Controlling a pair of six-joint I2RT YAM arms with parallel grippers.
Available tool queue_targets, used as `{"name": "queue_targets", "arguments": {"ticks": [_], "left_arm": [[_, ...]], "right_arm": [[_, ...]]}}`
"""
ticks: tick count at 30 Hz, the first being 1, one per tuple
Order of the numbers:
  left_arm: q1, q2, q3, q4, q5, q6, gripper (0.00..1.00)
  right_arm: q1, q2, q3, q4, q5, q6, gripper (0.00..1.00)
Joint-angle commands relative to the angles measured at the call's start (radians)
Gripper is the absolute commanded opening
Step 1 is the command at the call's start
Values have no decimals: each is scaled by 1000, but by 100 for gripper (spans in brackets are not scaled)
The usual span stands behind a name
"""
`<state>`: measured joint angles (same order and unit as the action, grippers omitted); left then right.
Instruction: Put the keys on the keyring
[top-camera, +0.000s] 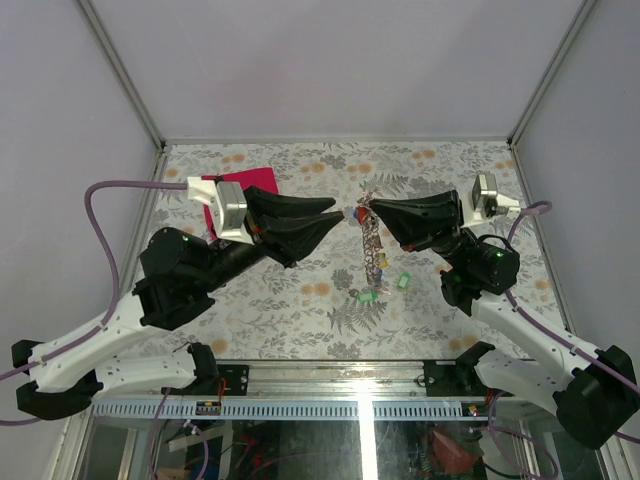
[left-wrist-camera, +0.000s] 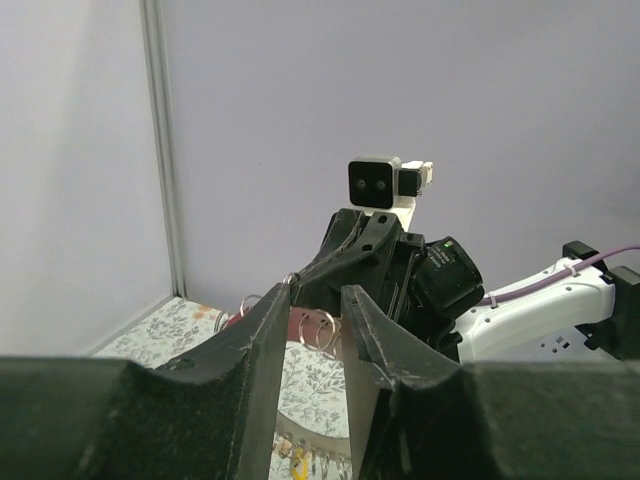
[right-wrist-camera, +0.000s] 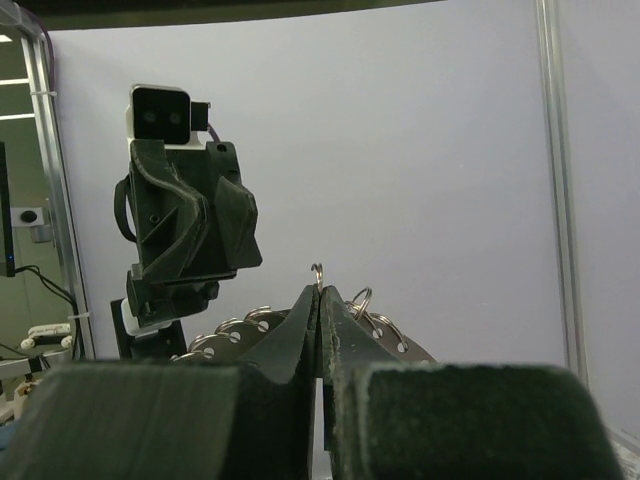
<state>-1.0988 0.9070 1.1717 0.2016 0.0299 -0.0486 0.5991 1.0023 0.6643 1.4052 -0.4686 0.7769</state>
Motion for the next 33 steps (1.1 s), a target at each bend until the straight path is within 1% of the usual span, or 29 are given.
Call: {"name": "queue_targets", "arguments": {"ticks": [1,8,18,33], "left_arm": [[-4,37,48,80,60,-8,27],[-3,69,52,71,84,-15,23],[-3,70,39,77,79,-20,22],[-3,108,62,76,158,-39,22]], "right_arm": [[-4,-10,58,95,-33,-19,0],[-4,-13,65,110,-56,-4,0],[-3,-2,93,148,-112,55,0],[-4,5,110,151,-138,78,0]]}}
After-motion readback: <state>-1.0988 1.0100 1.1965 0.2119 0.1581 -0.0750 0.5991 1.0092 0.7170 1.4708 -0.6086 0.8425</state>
